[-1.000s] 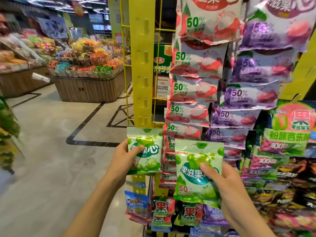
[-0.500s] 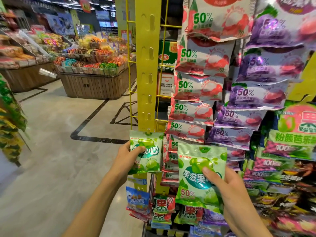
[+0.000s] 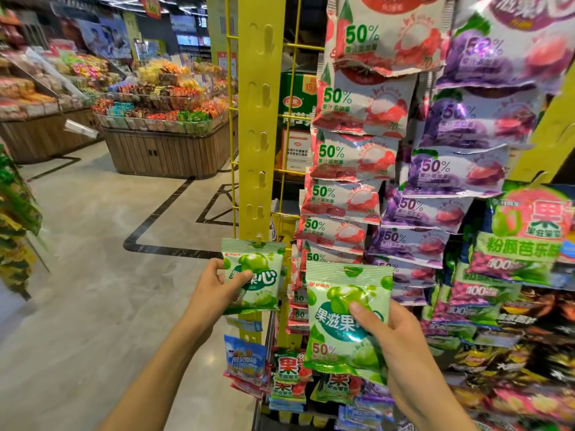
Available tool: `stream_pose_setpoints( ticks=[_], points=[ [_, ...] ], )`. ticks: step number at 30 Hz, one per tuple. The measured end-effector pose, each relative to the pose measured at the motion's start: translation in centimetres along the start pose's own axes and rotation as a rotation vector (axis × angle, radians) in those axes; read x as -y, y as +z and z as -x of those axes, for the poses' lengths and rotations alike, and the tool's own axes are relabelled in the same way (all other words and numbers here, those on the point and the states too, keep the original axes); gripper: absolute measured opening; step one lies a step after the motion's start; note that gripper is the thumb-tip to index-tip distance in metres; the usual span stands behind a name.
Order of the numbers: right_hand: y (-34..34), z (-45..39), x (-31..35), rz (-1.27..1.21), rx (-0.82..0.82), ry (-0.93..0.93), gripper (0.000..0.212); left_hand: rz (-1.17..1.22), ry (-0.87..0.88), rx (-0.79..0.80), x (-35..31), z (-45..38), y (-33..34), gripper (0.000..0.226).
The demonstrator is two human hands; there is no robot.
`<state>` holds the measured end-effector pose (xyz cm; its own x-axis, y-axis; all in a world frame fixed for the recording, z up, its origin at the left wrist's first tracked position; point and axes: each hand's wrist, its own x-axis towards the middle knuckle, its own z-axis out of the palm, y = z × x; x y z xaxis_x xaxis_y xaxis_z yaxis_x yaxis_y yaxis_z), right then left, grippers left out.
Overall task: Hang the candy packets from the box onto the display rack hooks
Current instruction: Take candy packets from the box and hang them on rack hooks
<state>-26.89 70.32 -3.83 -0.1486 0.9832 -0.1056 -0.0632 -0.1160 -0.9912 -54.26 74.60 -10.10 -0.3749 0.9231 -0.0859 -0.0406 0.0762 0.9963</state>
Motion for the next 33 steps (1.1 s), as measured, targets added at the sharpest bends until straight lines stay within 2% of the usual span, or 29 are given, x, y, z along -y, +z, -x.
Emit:
stream_pose_setpoints(
  ticks=[4,8,12,15,18,20,25,29,33],
  points=[
    [0.2,0.0,-0.1,-0.020,0.017,0.001,0.026,-0.082,0.059,-0.065,0.5,0.1,-0.7,0.038],
    [0.4,-0.1,-0.6,-0.042,0.036,0.013,0.027,-0.328,0.073,-0.188,1.4,-0.8,-1.9,0.046],
    [0.6,-0.4,-1.3,-0.068,0.052,0.031,0.024,-0.557,0.170,-0.131,2.9,-1.6,-3.2,0.044],
    [0.8,-0.7,-1.4,-0.069,0.062,0.030,0.027,-0.373,0.169,-0.038,4.0,-1.5,-3.5,0.030],
    [1.5,-0.9,-1.0,-0.047,0.065,-0.002,0.032,-0.258,0.129,0.016,4.3,-1.5,-3.6,0.026],
    [2.2,-0.8,-0.8,-0.037,0.054,-0.027,0.033,-0.226,0.130,0.038,4.5,-1.6,-3.7,0.025],
    [4.8,-0.7,0.8,-0.044,0.019,-0.121,0.021,-0.142,0.159,0.076,5.7,-1.4,-3.6,0.021],
    [7.5,-1.2,2.0,-0.053,-0.015,-0.180,0.030,-0.109,0.196,0.100,6.6,-1.4,-3.8,0.016],
    [9.7,-2.2,3.0,-0.001,-0.040,-0.211,0.022,-0.113,0.205,0.128,7.4,-1.7,-4.2,0.017]
  ],
)
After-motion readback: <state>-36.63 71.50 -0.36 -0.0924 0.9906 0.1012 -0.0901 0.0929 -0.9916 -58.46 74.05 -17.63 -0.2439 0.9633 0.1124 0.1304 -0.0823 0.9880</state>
